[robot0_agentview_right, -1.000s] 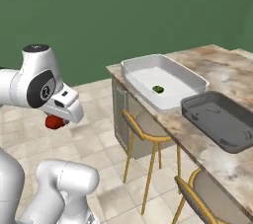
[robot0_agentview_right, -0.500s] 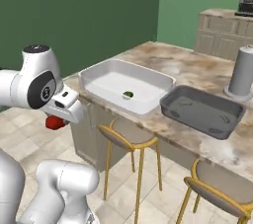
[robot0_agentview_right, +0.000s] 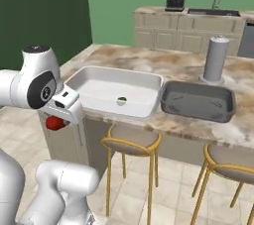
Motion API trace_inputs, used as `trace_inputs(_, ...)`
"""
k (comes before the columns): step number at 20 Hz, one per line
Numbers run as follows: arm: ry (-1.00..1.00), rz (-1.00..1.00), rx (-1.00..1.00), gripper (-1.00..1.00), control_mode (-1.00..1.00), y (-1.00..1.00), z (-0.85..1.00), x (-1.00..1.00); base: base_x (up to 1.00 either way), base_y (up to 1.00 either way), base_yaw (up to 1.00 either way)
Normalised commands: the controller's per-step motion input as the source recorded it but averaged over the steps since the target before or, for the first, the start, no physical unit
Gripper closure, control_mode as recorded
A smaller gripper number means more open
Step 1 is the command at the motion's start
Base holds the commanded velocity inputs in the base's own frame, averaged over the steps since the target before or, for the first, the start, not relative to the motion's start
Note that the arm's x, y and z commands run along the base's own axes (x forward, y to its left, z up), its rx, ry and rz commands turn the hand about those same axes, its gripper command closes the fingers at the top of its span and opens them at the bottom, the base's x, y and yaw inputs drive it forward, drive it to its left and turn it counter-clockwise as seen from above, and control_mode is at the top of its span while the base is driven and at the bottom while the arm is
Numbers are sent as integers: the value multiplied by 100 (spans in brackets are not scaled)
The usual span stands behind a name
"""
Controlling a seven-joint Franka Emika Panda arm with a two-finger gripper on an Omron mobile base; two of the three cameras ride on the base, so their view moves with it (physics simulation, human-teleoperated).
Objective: Place the cold items (avocado and bell pepper) from the fridge in one tupperware on the dining counter. Place the warm items (kebab skewer and hot dog) in the stove area in another tupperware.
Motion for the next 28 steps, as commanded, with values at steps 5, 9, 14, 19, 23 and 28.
trace_inputs(5,0,0,0,100,100,0,0,0,14,88,-57)
trace_inputs(9,0,0,0,100,100,0,0,0,35,74,-39)
trace_inputs(14,0,0,0,100,100,0,0,0,69,56,-21)
trace_inputs(19,0,0,0,100,100,0,0,0,90,28,-8)
trace_inputs(23,0,-2,0,100,-100,0,0,9,23,2,-1)
trace_inputs(28,0,-6,0,100,-100,4,2,58,0,0,0)
